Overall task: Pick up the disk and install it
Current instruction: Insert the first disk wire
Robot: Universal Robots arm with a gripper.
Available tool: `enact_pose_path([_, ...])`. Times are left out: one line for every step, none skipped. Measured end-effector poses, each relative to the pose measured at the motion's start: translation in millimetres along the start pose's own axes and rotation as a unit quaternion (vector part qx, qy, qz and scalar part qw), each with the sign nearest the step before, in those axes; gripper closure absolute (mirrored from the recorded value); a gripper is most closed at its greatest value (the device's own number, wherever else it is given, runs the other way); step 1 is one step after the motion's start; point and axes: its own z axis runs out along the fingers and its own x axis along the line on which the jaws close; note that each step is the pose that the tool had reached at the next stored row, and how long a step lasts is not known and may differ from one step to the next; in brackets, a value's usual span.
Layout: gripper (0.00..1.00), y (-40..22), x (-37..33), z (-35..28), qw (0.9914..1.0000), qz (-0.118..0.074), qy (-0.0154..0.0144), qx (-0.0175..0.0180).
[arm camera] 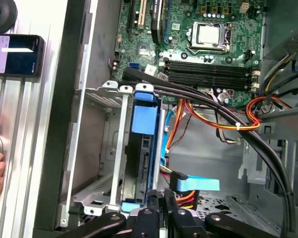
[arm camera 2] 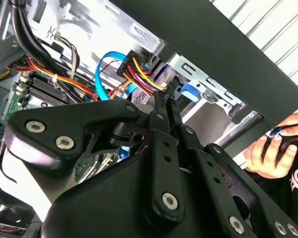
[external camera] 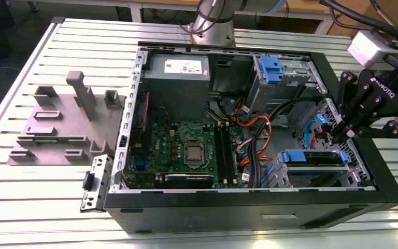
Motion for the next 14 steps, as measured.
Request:
enact_pose_path([0.84, 0.8, 1.5, 0.3, 1.0, 0.0, 0.0, 0.0002])
enact_pose_path([0.84, 1.9, 2.8, 0.8, 1.0, 0.0, -0.0002, 0.0003])
enact_pose_path([0.84, 3.3, 4.0, 1.4, 1.0, 0.0, -0.0004, 0.0005])
enact_pose_path([0.84, 5.1, 4.7, 2.2, 1.0, 0.0, -0.0006, 0.0007])
enact_pose_path([0.84, 7.0, 5.3, 3.2, 1.0, 0.0, -0.0008, 0.0008])
enact_pose_path([0.84, 8.9, 6.0, 4.0, 1.0, 0.0, -0.0007, 0.0009])
enact_pose_path([0.84, 9.9, 6.5, 5.0, 1.0, 0.0, -0.0006, 0.001])
enact_pose_path([0.84, 10.5, 7.3, 6.0, 1.0, 0.0, -0.0006, 0.0012])
enact_pose_path([0.84, 11.1, 8.2, 6.9, 1.0, 0.0, -0.0006, 0.0013])
enact_pose_path([0.84, 11.6, 9.2, 7.9, 1.0, 0.0, -0.0007, 0.0015])
enact_pose_path([0.84, 12.2, 10.3, 8.6, 1.0, 0.0, -0.0007, 0.0016])
enact_pose_path([0.84, 12.8, 11.5, 9.5, 1.0, 0.0, -0.0007, 0.0017])
enact_pose_path([0.84, 13.2, 12.3, 10.2, 1.0, 0.0, -0.0008, 0.0019])
enact_pose_path([0.84, 13.6, 12.6, 10.9, 1.0, 0.0, -0.0008, 0.002])
